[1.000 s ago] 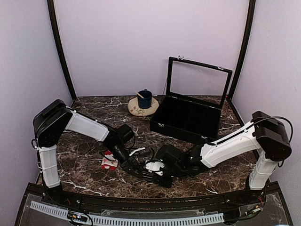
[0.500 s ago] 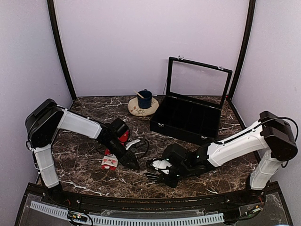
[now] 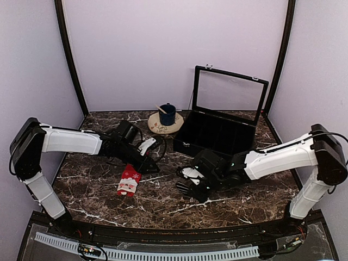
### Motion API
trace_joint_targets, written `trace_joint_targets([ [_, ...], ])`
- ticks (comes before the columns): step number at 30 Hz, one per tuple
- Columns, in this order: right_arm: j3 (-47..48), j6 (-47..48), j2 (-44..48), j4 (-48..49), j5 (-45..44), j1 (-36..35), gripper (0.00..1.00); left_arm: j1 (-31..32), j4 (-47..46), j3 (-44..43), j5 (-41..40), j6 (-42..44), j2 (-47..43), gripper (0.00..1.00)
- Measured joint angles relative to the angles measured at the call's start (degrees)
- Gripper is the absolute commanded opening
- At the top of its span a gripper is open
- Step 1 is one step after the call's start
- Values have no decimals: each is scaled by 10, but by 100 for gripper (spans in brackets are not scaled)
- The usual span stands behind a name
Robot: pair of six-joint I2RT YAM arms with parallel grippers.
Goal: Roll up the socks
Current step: Pick up the sock from the center of the board, then place the sock in the storage box.
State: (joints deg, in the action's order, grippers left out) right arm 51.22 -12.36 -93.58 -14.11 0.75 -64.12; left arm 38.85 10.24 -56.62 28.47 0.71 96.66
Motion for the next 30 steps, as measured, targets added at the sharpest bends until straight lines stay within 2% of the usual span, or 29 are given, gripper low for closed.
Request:
trace_joint_targets([
  [8,94,-4,1,-44,-14,38,0,-7,-31,0,-93,-4,-56,29],
  [17,217,6,1,-93,-43,123,0,-14,-50,14,-194,-5,-101,29],
  [30,269,37,-25,-150,-99,262,0,-40,-60,76,-277,-41,-143,30],
])
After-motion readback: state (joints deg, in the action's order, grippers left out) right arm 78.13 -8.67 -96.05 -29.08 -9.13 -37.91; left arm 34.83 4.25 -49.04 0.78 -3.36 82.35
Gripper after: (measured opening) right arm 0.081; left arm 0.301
